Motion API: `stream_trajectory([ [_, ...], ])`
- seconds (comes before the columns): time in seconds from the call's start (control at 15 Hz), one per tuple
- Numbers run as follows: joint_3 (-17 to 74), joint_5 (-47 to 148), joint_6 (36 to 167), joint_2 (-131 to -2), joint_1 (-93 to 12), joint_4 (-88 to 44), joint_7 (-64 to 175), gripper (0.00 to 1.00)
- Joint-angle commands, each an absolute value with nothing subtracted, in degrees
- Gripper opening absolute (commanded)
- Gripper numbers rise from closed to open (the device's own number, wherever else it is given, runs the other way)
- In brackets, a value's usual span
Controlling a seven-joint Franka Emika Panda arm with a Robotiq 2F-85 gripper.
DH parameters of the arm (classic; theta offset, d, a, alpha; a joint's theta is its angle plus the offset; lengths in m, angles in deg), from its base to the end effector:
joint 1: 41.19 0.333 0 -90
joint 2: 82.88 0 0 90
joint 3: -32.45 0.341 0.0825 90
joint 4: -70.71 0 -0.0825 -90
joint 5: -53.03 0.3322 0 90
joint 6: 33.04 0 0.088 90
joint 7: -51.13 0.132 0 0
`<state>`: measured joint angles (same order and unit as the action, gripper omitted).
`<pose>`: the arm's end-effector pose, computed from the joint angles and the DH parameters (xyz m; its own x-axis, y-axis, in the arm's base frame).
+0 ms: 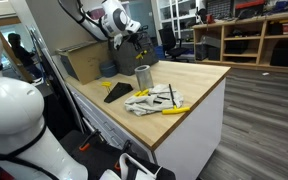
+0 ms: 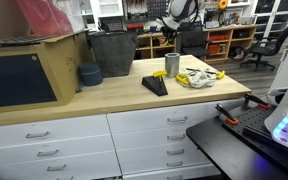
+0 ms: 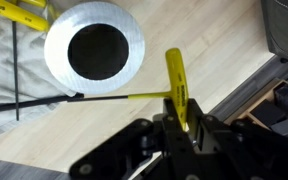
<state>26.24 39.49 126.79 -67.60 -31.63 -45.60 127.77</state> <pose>0.6100 0.0488 0.4066 0.4049 -0.8634 0.3011 -0.7742 -0.4989 -0.3895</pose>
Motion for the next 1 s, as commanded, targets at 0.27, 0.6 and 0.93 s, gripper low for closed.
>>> stream_trajectory([
  [0.27,26.3,43.8,126.2,-60.4,-30.0,-37.8,128.2,0.04],
  [0.6,26.7,47.2,131.7,-62.9,-29.9,-42.2,127.9,0.04],
  [0.93,29.3,53.3,141.1,-66.7,-32.3,-52.2,121.0,0.04],
])
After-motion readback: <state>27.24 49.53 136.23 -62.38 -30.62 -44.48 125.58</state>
